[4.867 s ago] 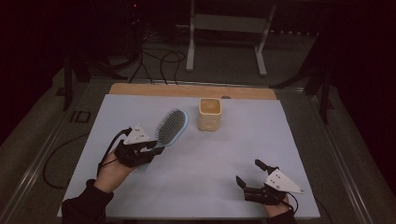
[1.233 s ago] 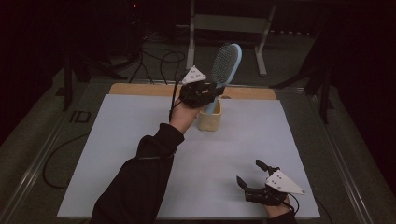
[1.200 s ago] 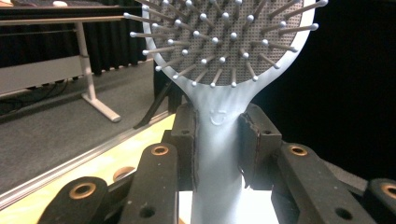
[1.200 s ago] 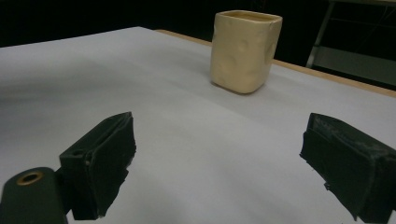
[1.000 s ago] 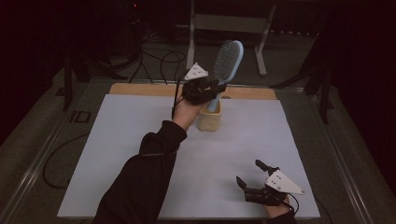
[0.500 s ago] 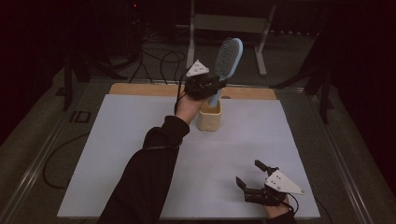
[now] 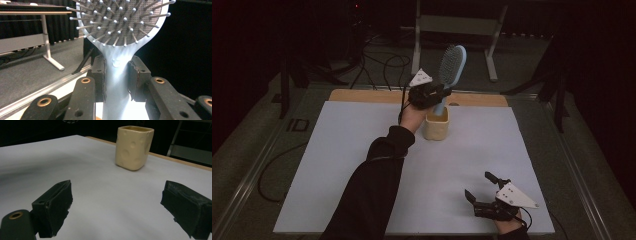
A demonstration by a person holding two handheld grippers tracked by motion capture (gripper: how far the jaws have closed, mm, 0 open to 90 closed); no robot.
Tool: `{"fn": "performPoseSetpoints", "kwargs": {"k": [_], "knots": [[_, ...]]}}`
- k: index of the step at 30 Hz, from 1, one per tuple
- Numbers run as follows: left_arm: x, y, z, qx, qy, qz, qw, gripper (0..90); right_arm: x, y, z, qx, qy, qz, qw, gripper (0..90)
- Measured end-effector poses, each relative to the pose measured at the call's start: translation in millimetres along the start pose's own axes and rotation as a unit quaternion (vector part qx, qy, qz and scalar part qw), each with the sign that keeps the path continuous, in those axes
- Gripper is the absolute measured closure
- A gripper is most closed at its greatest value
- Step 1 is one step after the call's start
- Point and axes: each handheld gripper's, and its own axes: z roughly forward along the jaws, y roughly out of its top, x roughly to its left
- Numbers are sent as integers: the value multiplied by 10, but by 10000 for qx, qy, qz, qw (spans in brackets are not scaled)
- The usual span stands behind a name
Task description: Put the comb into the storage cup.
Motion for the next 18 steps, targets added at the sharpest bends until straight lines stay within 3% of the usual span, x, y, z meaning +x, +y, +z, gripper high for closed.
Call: {"fn": "performPoseSetpoints", "kwargs": {"k": [12, 18], "knots": [[68, -179, 14, 26, 19, 150, 9999, 703, 6, 3, -1, -2, 4, -16, 10000, 94], [110, -254, 21, 52, 28, 80, 10000, 703, 2, 2, -2, -7, 19, -15, 10000, 94]]}}
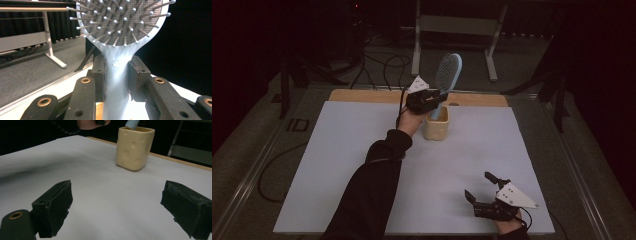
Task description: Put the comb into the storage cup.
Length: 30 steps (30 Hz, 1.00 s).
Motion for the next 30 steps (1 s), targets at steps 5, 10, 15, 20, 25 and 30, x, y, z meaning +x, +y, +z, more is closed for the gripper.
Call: {"fn": "performPoseSetpoints", "kwargs": {"k": [5, 10, 15, 20, 25, 30], "knots": [[14, -70, 17, 35, 17, 45, 10000, 702, 2, 1, 0, 2, -5, 3, 10000, 94], [17, -139, 50, 88, -6, 5, 10000, 701, 2, -1, 2, 0, 8, 13, 10000, 94], [-2, -184, 76, 217, 8, 84, 9997, 701, -1, -3, 2, -3, 16, 18, 10000, 94], [-17, -204, 92, 291, 60, 167, 9994, 700, -3, 0, -2, -15, 6, 13, 10000, 94], [3, -240, 88, 294, 70, 131, 9995, 700, -6, 0, -7, -21, -4, 24, 10000, 94], [24, -296, 99, 352, 62, 98, 9993, 700, 0, 2, -5, -13, 11, 12, 10000, 94]]}}
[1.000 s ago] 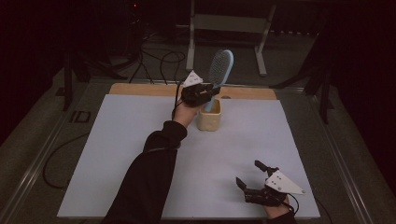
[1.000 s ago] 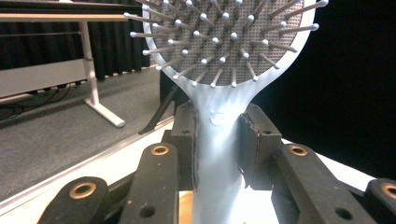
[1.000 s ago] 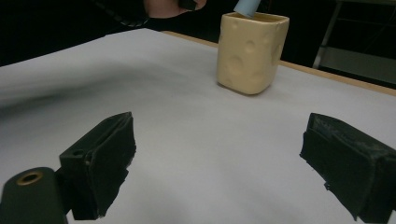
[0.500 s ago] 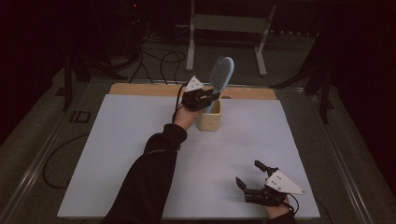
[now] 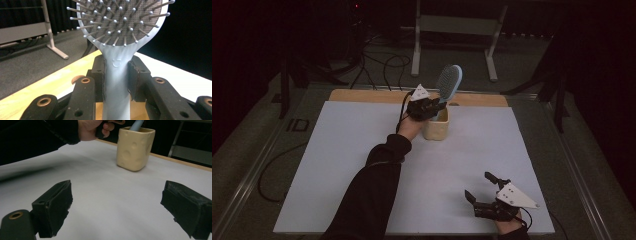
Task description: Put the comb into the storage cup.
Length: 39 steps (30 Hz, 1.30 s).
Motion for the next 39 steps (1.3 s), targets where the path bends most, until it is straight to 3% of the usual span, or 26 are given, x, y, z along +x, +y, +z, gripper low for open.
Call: {"fn": "performPoseSetpoints", "kwargs": {"k": [5, 7, 8, 10, 12, 13, 14, 16, 18, 39], "knots": [[-12, -36, 20, 85, 53, 50, 9999, 698, -5, 0, -3, -9, -7, 5, 10000, 94], [-12, -30, 18, 86, 58, 2, 9999, 690, -3, 0, -4, -14, 2, 8, 10000, 94], [-1, -22, 15, 102, -49, -77, 9999, 652, -3, 0, -3, -14, 2, 5, 10000, 94], [-7, 2, 27, 263, -142, -45, 9995, 406, -4, 0, -3, -15, 1, 6, 10000, 94], [-4, 19, 14, 362, -327, 16, 9988, 272, -7, -1, -4, -14, -9, -1, 10000, 94], [-4, 27, 12, 436, -320, 18, 9985, 181, -7, -1, -5, -14, -13, 2, 10000, 94], [-1, 25, 6, 478, -450, 34, 9978, 154, -7, 0, -6, -15, -12, 0, 10000, 94], [-1, 17, 3, 598, -478, 110, 9970, 52, -4, 2, -7, -14, -20, -3, 10000, 94], [4, 5, 2, 658, -504, 78, 9965, 5, 2, 3, -6, -5, -14, 2, 10000, 94], [3, 70, -146, 636, -629, 242, 9957, 0, -5, -12, 11, 9, 10, 0, 10000, 94]]}}
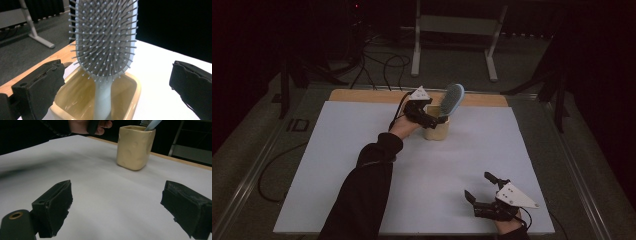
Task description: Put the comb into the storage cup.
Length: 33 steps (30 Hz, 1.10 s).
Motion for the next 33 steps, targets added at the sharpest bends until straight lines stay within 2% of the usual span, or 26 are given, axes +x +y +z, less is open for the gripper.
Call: {"fn": "performPoseSetpoints", "kwargs": {"k": [13, 21, 33], "knots": [[-76, 77, -163, 61, -147, 83, 9998, 0, 4, 16, -19, -8, -32, -13, 10000, 94], [-107, 71, -387, 90, -253, 102, 9996, 0, 29, 27, -17, -2, -50, -61, 10000, 94], [-131, -15, -665, 102, -305, 99, 9994, 0, 26, 23, -4, 18, -64, -67, 10000, 94]]}}
